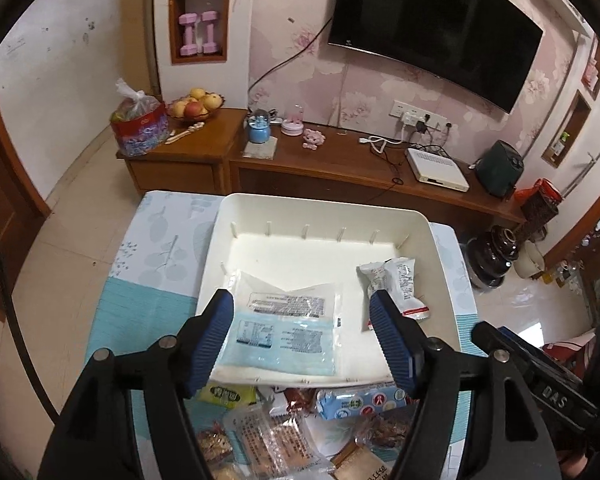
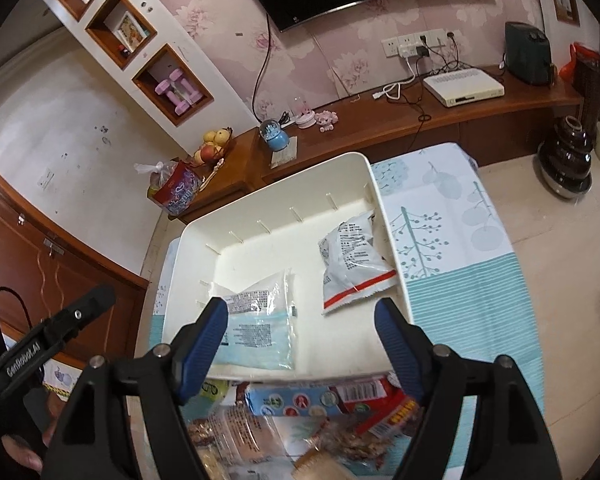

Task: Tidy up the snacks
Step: 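Open both tools to drop the bags into the white box, then withdraw both tools from the box toward the remaining snacks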

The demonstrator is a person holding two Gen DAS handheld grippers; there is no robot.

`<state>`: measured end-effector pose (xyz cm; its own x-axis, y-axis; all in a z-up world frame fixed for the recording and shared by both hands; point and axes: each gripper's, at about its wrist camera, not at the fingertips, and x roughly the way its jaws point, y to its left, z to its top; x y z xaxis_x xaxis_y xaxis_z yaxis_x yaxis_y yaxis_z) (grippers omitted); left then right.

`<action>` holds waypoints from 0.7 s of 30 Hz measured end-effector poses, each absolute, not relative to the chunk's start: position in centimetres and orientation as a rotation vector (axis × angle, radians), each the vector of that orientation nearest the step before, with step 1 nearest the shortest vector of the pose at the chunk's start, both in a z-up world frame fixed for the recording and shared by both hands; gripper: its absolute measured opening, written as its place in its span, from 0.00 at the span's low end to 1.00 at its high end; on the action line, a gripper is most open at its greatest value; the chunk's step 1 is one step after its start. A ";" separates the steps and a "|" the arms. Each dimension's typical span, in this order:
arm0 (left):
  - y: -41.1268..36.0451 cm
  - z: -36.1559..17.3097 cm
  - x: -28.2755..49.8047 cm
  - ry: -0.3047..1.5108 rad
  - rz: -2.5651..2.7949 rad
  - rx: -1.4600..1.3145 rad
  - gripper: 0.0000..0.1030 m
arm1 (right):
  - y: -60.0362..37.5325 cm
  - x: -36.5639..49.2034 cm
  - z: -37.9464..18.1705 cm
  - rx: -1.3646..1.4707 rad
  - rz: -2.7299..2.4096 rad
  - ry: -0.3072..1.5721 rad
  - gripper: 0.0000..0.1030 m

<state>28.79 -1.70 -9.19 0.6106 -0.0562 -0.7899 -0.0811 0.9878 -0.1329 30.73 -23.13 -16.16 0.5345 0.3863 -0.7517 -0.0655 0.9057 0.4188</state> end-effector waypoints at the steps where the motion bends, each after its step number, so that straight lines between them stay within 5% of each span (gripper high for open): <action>1: -1.8 -9.0 28.3 0.913 0.024 -0.154 0.70 | -23.2 30.4 -15.9 0.355 0.276 0.969 0.74; 21: -1.7 -7.1 15.2 0.892 0.158 -0.202 0.71 | -23.6 19.1 -12.4 0.045 0.425 0.835 0.74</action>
